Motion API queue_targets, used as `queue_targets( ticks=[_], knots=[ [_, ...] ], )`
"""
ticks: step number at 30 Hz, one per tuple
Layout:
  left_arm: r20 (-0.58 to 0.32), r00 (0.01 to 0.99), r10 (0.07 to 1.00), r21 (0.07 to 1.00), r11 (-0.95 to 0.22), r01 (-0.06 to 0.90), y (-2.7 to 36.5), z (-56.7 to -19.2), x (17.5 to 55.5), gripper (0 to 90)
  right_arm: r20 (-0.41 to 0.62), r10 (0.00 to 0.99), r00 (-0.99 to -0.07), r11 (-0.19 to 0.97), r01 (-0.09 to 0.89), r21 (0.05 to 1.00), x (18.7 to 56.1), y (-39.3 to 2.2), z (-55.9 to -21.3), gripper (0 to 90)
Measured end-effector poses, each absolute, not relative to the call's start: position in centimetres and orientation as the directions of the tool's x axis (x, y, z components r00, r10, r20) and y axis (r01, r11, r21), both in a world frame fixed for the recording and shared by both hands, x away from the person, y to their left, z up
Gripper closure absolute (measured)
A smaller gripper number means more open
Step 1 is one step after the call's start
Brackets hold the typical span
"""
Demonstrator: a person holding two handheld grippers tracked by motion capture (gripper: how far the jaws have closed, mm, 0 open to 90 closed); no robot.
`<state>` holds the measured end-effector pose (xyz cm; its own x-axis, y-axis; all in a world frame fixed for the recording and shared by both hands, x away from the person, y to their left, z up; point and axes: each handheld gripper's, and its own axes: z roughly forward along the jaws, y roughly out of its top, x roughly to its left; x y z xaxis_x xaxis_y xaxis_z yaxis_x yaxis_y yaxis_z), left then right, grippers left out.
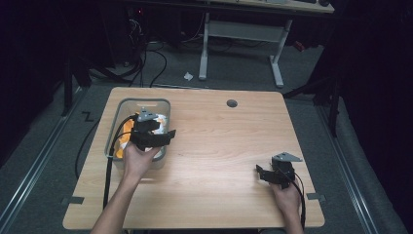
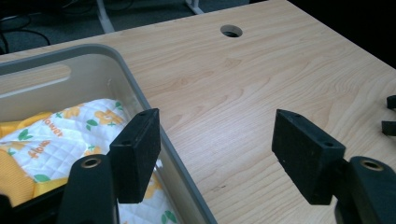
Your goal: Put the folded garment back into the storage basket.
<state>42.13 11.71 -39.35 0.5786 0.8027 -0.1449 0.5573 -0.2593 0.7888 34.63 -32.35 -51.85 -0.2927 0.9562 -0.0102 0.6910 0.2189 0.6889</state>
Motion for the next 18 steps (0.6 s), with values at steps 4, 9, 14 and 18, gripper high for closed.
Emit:
queue_targets(
  ticks=[4,9,14,18],
  knots=[
    [-0.148,0.588,0.795,0.79,-0.262,0.554,11.3,-39.4,41.9,32.9,-0.01,0.956,-0.293,0.219,0.691,0.689,34.6,-32.3,-51.9,27.4],
    [-0.152,0.597,0.788,0.793,-0.264,0.55,11.0,-39.4,41.5,32.7,-0.01,0.956,-0.293,0.219,0.691,0.689,34.6,-32.3,-51.9,27.4],
    [-0.157,0.602,0.783,0.797,-0.26,0.546,10.7,-39.3,41.3,32.5,-0.01,0.956,-0.293,0.219,0.691,0.689,34.6,-32.3,-51.9,27.4],
    [-0.161,0.612,0.775,0.798,-0.263,0.543,10.3,-39.5,40.9,32.3,-0.01,0.956,-0.293,0.219,0.691,0.689,34.6,-32.3,-51.9,27.4]
  ],
)
